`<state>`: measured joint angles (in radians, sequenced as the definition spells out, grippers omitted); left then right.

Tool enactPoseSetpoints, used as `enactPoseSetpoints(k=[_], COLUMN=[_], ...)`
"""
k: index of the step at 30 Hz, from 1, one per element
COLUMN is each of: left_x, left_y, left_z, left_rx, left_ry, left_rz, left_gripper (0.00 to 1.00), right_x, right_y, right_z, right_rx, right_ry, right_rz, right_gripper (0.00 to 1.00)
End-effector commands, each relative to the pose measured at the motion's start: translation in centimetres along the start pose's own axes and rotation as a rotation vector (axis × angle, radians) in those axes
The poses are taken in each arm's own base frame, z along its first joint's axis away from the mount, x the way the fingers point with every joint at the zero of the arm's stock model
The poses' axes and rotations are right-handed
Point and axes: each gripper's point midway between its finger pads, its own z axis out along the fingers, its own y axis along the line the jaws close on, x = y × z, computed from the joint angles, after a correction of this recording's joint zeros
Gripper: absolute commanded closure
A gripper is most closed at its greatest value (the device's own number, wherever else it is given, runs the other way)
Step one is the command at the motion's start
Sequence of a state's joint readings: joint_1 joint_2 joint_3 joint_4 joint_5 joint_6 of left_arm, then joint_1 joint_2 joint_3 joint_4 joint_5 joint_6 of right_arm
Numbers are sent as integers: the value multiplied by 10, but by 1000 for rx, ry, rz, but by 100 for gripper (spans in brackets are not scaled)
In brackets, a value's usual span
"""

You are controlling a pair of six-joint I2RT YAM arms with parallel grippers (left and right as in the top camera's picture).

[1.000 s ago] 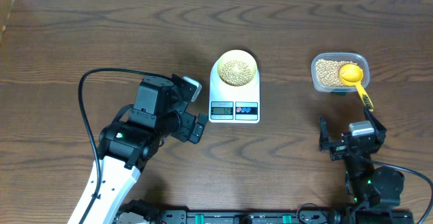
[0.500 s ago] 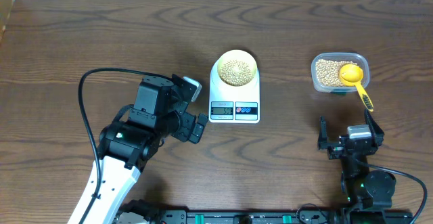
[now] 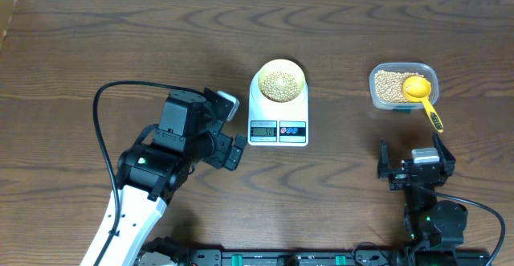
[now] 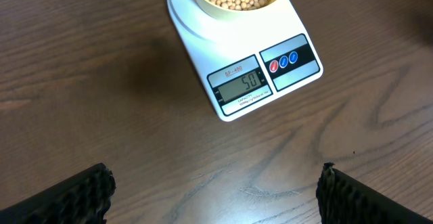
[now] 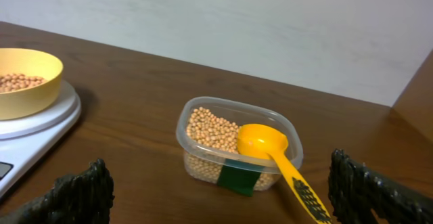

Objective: Scoop item into bowl and weigh 50g on scale

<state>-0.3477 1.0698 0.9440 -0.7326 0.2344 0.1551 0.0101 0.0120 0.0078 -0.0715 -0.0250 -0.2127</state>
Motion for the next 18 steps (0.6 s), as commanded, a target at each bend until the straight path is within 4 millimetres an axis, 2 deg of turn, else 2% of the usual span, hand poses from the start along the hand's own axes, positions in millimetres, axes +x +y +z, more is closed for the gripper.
enactPoseSetpoints(k=[1,18], left_x=[-1,-1], left_y=[0,0], left_z=[0,0], left_rx=[5,5], left_ry=[-3,-3], left_rz=[-1,-1], left_gripper=[2,2], right_x=[3,2], right_y=[-7,-6], right_z=[0,0], right_rx=[35,27], right_ry=[10,6], right_rz=[-4,-4], right_gripper=[1,1])
